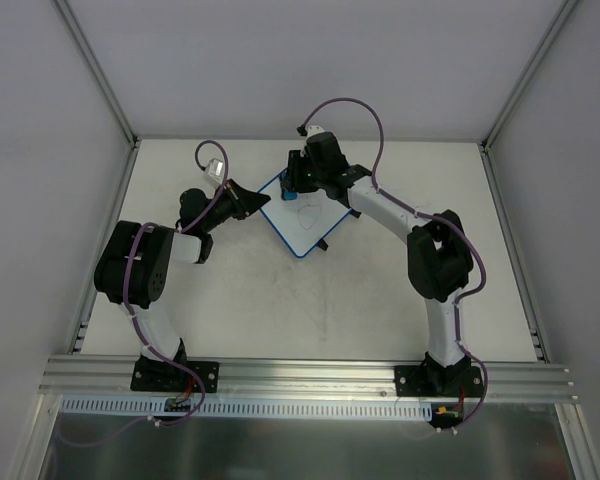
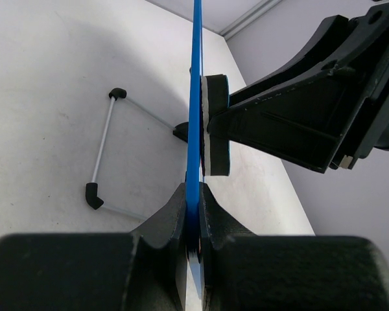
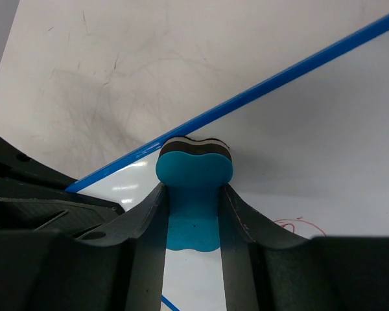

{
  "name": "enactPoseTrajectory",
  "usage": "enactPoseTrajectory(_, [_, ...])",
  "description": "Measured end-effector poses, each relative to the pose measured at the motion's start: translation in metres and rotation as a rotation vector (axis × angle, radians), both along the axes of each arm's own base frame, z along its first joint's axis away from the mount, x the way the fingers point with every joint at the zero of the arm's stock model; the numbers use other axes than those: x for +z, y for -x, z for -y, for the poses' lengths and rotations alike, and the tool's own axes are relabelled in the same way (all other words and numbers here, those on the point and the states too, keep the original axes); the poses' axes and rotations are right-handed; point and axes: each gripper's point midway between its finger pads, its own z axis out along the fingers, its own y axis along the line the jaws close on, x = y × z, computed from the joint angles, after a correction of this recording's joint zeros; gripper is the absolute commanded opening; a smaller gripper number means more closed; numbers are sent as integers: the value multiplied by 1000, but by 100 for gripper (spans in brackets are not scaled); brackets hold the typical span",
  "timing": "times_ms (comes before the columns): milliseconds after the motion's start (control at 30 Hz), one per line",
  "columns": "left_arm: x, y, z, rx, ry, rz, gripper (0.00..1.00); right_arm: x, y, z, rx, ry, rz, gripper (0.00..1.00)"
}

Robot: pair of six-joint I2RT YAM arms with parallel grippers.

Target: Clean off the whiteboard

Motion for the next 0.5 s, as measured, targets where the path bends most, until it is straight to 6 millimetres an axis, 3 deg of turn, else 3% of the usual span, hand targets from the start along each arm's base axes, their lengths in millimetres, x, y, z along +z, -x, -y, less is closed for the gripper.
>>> enactPoseTrajectory(200, [-1,-1,-1,2,0,-3,0,3,5,-12,46,27,34,1])
enactPoseTrajectory(500, [-2,0,-2,0,2,-7,0,0,3,-10,21,25,34,0])
